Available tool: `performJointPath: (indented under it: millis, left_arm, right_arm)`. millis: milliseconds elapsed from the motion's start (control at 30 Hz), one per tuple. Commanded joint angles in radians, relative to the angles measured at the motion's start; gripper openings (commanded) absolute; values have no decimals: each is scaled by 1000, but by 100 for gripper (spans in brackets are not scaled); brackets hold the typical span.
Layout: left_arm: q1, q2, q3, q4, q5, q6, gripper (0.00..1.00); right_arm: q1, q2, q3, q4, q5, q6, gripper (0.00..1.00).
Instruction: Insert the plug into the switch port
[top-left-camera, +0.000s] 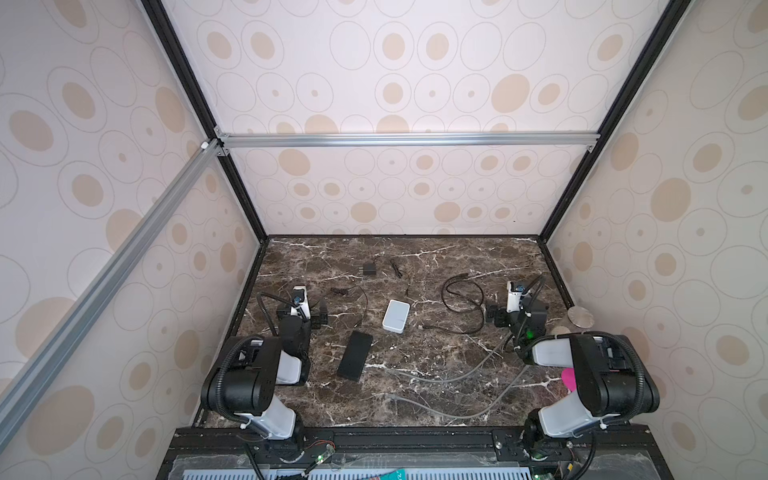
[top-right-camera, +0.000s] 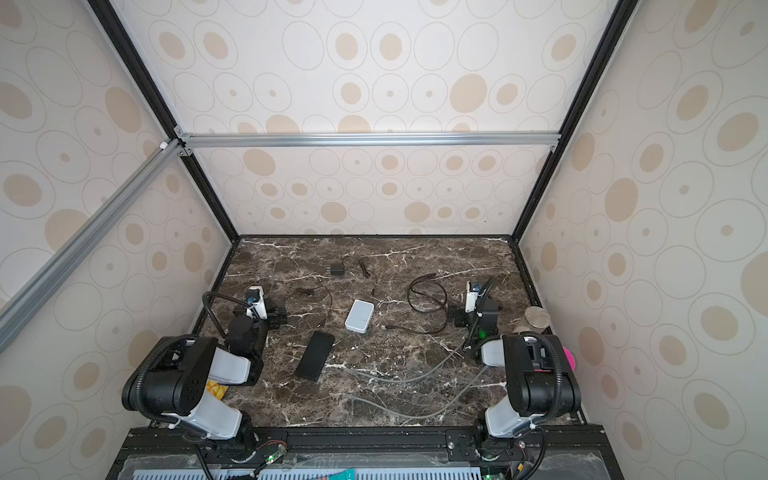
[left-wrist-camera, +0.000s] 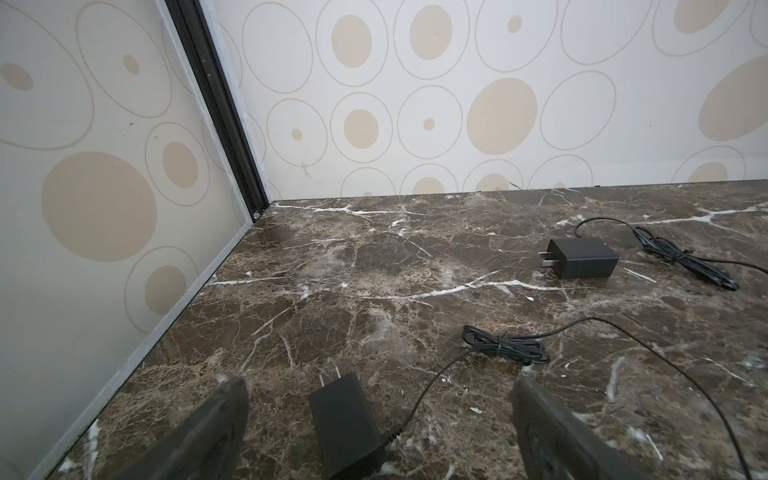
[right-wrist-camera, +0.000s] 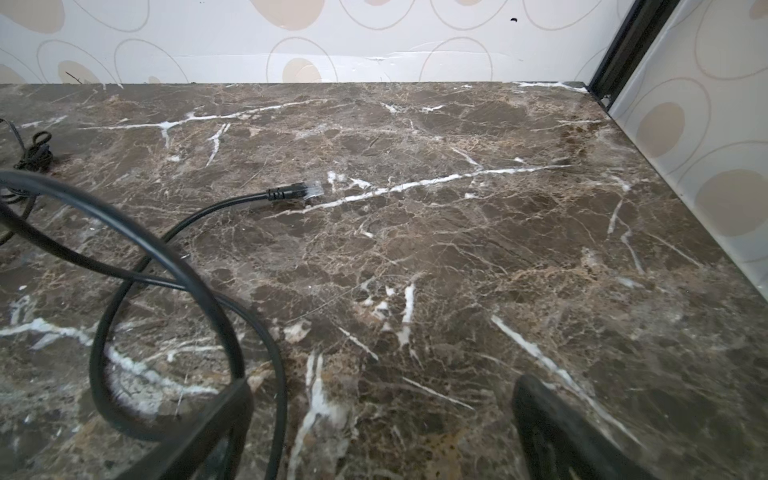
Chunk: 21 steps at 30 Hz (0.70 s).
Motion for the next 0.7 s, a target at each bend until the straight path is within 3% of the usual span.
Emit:
performJointPath:
  millis: [0,367,567,667]
  left_arm:
    - [1,-5,5,27,-1,-4,98]
    - [0,-4,5,27,-1,-3,98]
    - [0,-4,5,26,-1,-3,98]
    - [1,-3,5,25,0,-5,98]
  right_arm:
    - [-6,-21,-12,37,-66,8,100]
    - [-24,-21,-30,74,-109,16,100]
    - [30,-14,18,-13,10,-9,100]
    - [31,-5,11,21,13,-9,100]
